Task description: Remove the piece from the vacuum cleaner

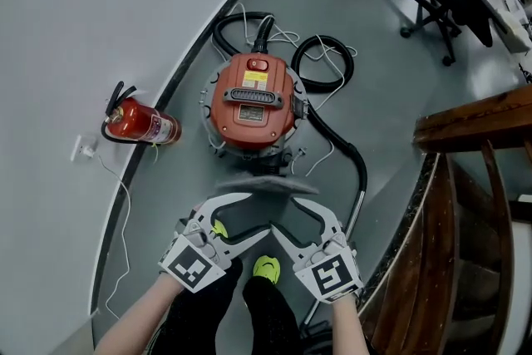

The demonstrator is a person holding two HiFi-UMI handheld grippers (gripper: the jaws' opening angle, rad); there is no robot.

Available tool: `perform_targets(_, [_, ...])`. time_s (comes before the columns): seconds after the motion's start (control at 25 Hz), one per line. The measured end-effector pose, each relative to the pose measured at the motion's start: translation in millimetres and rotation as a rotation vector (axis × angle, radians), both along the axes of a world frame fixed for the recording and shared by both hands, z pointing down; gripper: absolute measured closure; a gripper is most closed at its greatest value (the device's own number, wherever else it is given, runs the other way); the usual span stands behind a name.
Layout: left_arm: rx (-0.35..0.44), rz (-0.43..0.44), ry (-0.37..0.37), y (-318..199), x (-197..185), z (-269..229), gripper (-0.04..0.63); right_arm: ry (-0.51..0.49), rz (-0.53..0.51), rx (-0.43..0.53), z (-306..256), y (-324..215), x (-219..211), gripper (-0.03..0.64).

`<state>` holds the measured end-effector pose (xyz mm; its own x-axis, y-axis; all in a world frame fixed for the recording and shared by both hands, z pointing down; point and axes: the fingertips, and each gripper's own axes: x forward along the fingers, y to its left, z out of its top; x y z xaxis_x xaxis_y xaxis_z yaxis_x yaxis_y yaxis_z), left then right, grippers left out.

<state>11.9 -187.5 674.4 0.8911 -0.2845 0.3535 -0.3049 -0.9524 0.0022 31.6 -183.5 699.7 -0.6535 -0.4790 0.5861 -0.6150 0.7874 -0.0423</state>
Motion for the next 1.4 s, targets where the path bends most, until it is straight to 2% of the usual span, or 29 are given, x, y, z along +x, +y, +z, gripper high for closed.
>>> perform_targets(0.44, [-0.033,-0.022,-0.04,-12,-1,79,0.31,0.02,0.011,-0.035,73,-14,0,0.348])
perform_targets(0.68, [-0.068,-0.072,-0.049,-31,-7,109,0.304,0.053,-0.007,-0.046,99,-30,-4,0.327])
perform_targets(0.92, [-0.076,-0.05,-0.086,-39,0,137,0.304,0.111,-0.043,-0.074,125,-39,2,0.318])
perform_targets(1.4, [-0.109,-0.038,-0.097,-44,4,167,0.304,0.18,-0.085,-0.086,151,-43,3,0.318])
